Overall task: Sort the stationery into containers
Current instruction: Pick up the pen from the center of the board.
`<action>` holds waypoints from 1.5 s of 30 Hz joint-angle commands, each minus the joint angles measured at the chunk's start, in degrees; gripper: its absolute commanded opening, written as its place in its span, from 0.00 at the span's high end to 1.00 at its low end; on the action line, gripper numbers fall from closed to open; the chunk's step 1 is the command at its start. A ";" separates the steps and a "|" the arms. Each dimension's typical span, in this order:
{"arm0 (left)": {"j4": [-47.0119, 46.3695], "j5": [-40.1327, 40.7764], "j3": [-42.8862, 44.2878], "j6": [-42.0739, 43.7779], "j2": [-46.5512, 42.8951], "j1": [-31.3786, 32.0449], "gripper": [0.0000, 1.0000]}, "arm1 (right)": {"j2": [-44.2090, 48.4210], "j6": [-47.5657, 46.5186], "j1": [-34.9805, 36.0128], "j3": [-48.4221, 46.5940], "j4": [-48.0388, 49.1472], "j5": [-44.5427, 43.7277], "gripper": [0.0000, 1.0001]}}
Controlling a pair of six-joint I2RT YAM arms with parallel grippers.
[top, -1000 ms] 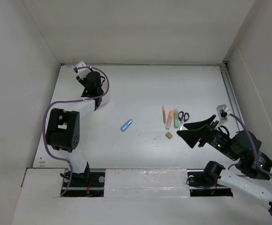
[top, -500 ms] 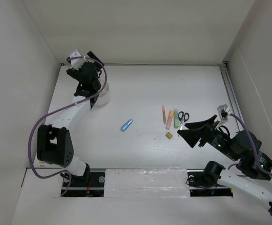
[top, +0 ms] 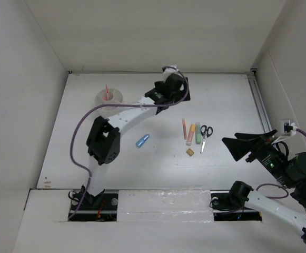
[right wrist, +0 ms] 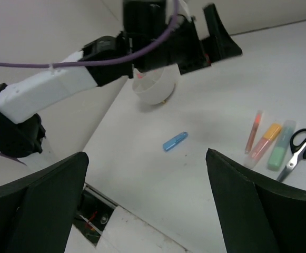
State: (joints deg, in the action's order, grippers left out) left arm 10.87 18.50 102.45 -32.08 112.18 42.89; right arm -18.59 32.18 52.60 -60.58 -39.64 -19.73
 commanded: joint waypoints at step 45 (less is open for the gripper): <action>29.29 2.94 20.15 -12.05 29.15 9.22 0.68 | 9.71 1.66 1.01 4.77 -3.25 0.74 0.05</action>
State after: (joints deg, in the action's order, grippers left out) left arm 36.88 21.78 121.34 -42.89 139.90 51.31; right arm -9.34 34.50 53.01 -55.59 -43.48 -19.64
